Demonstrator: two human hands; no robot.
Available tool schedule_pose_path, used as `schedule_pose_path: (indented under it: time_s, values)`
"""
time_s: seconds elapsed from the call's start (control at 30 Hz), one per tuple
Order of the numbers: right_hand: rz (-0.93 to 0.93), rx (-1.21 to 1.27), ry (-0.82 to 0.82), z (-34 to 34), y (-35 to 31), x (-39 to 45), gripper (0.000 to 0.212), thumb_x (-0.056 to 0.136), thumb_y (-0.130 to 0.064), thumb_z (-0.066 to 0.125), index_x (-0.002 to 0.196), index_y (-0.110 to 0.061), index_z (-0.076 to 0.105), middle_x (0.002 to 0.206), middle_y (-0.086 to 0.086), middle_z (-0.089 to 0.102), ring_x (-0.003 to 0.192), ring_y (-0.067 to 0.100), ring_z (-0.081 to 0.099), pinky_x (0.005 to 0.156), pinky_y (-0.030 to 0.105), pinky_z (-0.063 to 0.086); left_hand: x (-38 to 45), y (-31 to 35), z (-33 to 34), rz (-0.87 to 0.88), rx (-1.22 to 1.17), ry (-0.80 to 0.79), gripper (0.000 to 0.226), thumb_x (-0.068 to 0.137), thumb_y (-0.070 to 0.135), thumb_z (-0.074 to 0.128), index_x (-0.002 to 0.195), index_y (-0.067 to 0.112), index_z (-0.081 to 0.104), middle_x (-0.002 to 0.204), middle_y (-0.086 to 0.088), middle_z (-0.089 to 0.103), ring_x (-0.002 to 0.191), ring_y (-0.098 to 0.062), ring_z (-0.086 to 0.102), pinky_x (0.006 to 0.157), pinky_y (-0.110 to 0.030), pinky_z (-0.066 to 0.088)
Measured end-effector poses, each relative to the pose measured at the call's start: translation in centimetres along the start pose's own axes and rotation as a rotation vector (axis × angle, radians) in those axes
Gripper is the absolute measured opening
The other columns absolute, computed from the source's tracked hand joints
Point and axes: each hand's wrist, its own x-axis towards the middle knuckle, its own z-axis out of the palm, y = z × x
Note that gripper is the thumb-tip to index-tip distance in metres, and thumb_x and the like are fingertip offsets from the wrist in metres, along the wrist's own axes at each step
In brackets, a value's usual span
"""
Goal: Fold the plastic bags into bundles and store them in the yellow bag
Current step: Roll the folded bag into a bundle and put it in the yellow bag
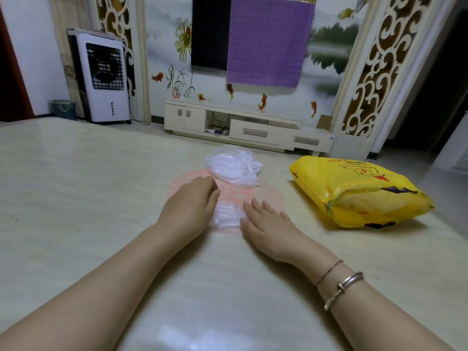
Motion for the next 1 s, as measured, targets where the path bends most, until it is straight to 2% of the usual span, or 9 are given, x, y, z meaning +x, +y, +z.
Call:
schedule_pose_path:
  time_s: [0.1, 0.17, 0.3, 0.47, 0.6, 0.8, 0.87, 0.93, 1.0]
  values:
    - [0.107, 0.305, 0.255, -1.4, 0.4, 0.3, 0.054, 0.096, -0.048, 0.045, 0.138, -0.014, 0.044, 0.143, 0.007, 0.046, 0.133, 0.028, 0.039, 0.110, 0.040, 0.032, 0.0, -0.2, 0.1, -0.064, -0.100, -0.109, 0.027, 0.094, 0.045, 0.052, 0.099, 0.019, 0.057, 0.100, 0.002, 0.059, 0.093, -0.019, 0.056, 0.082, -0.037, 0.047]
    - [0.231, 0.204, 0.296, -2.4, 1.0, 0.3, 0.051, 0.087, -0.053, 0.056, 0.127, -0.022, 0.050, 0.129, 0.003, 0.053, 0.125, 0.025, 0.042, 0.099, 0.037, 0.037, -0.1, -0.5, 0.2, -0.074, -0.025, -0.161, 0.024, 0.089, 0.041, 0.060, 0.101, 0.021, 0.056, 0.104, 0.001, 0.056, 0.099, -0.022, 0.052, 0.086, -0.037, 0.045]
    - [0.387, 0.068, 0.133, -2.9, 1.3, 0.1, 0.037, 0.078, -0.056, 0.062, 0.100, -0.027, 0.052, 0.114, 0.000, 0.053, 0.114, 0.023, 0.041, 0.079, 0.032, 0.028, -0.1, -0.4, 0.0, -0.093, -0.023, -0.187, 0.022, 0.086, 0.034, 0.063, 0.101, 0.019, 0.057, 0.101, -0.001, 0.051, 0.094, -0.022, 0.052, 0.082, -0.035, 0.044]
    - [0.336, 0.144, 0.069, -2.7, 1.4, 0.6, 0.032, 0.077, -0.042, 0.066, 0.066, -0.020, 0.045, 0.086, 0.003, 0.049, 0.090, 0.025, 0.046, 0.070, 0.029, 0.033, -0.4, -0.2, -0.4, -0.133, -0.100, -0.214, 0.016, 0.081, 0.029, 0.067, 0.089, 0.019, 0.057, 0.082, 0.002, 0.057, 0.072, -0.012, 0.050, 0.062, -0.030, 0.038]
    - [0.217, 0.517, 0.171, -3.4, 1.2, 0.2, 0.025, 0.078, -0.010, 0.066, 0.063, -0.017, 0.048, 0.060, -0.002, 0.046, 0.058, 0.013, 0.043, 0.048, 0.022, 0.032, -0.2, 0.1, -0.9, -0.160, -0.129, -0.255, 0.011, 0.079, 0.020, 0.065, 0.070, 0.020, 0.058, 0.083, 0.000, 0.057, 0.075, -0.019, 0.052, 0.058, -0.025, 0.036]
    - [0.212, 1.125, 0.305, -4.3, 0.8, 0.0, 0.025, 0.087, -0.007, 0.066, 0.107, -0.009, 0.052, 0.083, 0.008, 0.061, 0.055, 0.017, 0.062, 0.048, 0.024, 0.043, -0.1, 1.2, -1.4, -0.307, -0.470, -0.240, 0.012, 0.080, 0.009, 0.062, 0.080, 0.014, 0.052, 0.073, 0.000, 0.056, 0.064, -0.017, 0.048, 0.060, -0.027, 0.037]
    - [0.120, 1.372, 0.367, -4.3, 0.8, -0.1, 0.034, 0.089, -0.009, 0.065, 0.118, -0.009, 0.045, 0.100, 0.009, 0.063, 0.074, 0.017, 0.069, 0.055, 0.023, 0.053, 0.0, 1.6, -1.4, -0.425, -0.627, -0.202, 0.014, 0.082, 0.004, 0.061, 0.085, 0.013, 0.051, 0.067, -0.001, 0.052, 0.059, -0.018, 0.047, 0.054, -0.025, 0.037]
    - [0.015, 1.229, 0.494, -4.0, 1.1, 0.0, 0.041, 0.089, -0.008, 0.065, 0.123, -0.013, 0.043, 0.123, 0.007, 0.055, 0.105, 0.017, 0.062, 0.078, 0.028, 0.054, 0.1, 1.8, -1.6, -0.567, -0.800, -0.156, 0.017, 0.085, 0.001, 0.061, 0.086, 0.014, 0.049, 0.070, -0.004, 0.053, 0.055, -0.017, 0.050, 0.041, -0.020, 0.039]
    - [-0.146, 0.771, 0.602, -3.3, 1.2, -0.2, 0.051, 0.084, -0.008, 0.067, 0.126, -0.021, 0.042, 0.132, -0.002, 0.047, 0.121, 0.010, 0.047, 0.098, 0.028, 0.043, 0.0, 1.7, -1.8, -0.643, -0.935, -0.128, 0.016, 0.088, -0.001, 0.059, 0.086, 0.012, 0.050, 0.080, -0.010, 0.058, 0.058, -0.019, 0.056, 0.038, -0.019, 0.044]
